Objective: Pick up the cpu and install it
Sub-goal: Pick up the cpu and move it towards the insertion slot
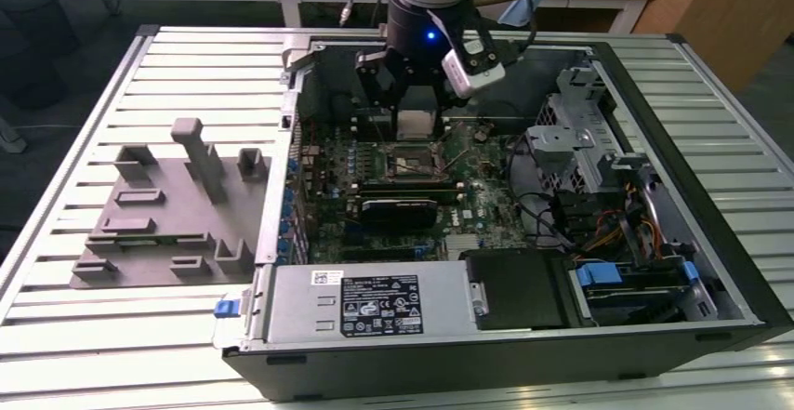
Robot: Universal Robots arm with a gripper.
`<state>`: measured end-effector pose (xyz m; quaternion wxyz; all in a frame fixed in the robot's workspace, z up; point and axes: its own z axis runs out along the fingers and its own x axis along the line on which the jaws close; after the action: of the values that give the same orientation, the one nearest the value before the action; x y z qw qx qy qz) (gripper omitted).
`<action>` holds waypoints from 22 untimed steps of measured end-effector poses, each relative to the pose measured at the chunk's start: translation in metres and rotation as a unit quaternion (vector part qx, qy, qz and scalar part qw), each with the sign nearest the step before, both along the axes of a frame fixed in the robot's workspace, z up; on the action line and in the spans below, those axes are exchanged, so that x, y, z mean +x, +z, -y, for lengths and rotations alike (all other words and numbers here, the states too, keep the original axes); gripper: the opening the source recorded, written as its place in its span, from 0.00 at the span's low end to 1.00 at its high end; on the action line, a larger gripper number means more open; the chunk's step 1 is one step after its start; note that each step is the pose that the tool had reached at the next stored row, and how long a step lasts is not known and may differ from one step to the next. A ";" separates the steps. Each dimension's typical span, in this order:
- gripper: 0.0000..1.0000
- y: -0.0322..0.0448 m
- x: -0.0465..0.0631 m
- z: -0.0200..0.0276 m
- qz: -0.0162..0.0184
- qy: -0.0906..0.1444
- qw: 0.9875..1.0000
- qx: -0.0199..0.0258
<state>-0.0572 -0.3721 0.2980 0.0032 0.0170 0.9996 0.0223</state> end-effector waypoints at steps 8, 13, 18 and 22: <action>0.54 -0.0102 0.002 -0.0101 -0.001 0.000 1.000 0.000; 0.54 -0.0181 0.002 -0.0146 -0.001 0.000 1.000 0.000; 0.54 -0.0268 0.002 -0.0179 -0.001 0.000 1.000 0.000; 0.54 -0.0327 0.002 -0.0195 -0.001 0.000 1.000 0.000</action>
<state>-0.0555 -0.3526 0.2653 0.0022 0.0167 0.9996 0.0220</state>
